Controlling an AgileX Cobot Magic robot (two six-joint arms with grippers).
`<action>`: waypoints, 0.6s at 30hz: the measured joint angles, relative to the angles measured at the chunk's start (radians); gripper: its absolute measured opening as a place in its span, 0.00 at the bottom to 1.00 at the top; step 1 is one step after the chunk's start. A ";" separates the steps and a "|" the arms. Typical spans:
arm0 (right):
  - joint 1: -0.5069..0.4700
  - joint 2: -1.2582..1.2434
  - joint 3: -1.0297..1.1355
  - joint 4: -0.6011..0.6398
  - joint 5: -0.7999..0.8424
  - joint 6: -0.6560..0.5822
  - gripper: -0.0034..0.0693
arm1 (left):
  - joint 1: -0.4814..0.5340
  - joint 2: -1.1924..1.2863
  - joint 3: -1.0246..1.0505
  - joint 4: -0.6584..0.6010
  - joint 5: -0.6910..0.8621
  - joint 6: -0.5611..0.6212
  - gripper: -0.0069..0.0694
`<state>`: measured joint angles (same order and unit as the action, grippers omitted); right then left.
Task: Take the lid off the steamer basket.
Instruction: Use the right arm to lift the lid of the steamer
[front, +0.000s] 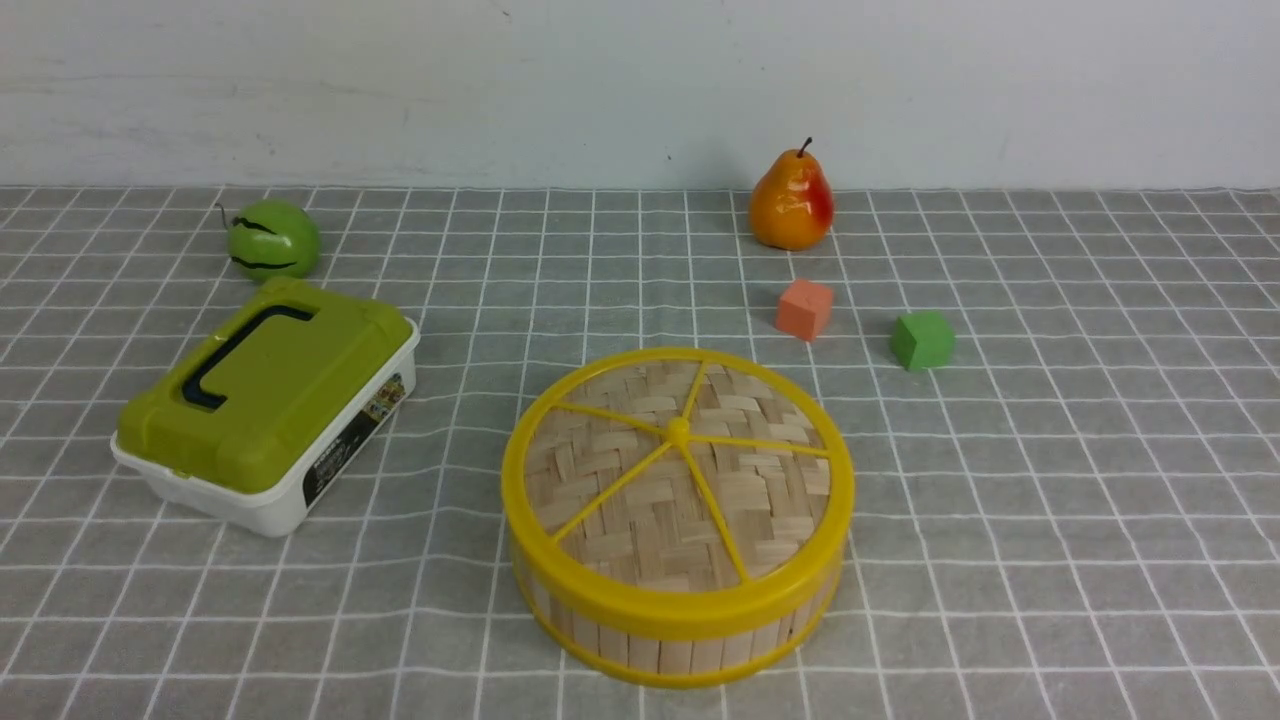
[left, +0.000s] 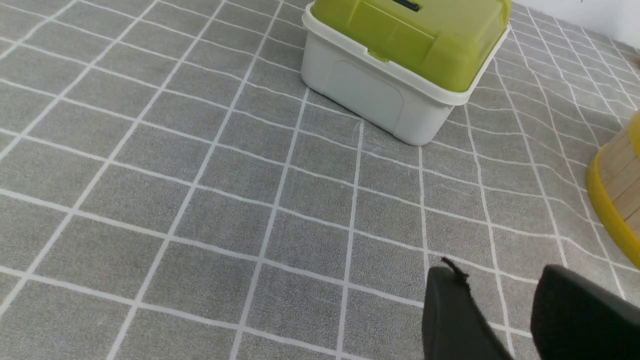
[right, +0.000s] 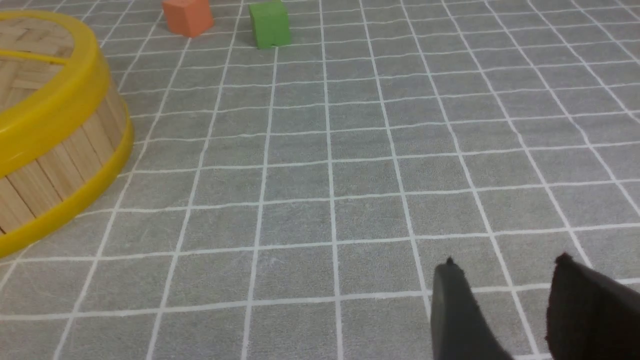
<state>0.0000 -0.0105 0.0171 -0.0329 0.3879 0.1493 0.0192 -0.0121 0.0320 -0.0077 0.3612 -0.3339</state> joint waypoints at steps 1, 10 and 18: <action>0.000 0.000 0.000 -0.004 0.000 0.000 0.38 | 0.000 0.000 0.000 0.000 0.000 0.000 0.40; 0.000 0.000 0.000 -0.016 0.000 0.000 0.38 | 0.000 0.000 0.000 0.000 0.000 0.000 0.40; 0.000 0.000 0.000 -0.031 -0.001 0.000 0.38 | 0.000 0.000 0.000 0.000 0.000 0.000 0.40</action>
<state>0.0000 -0.0105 0.0171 -0.0639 0.3872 0.1493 0.0192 -0.0121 0.0320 -0.0077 0.3612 -0.3339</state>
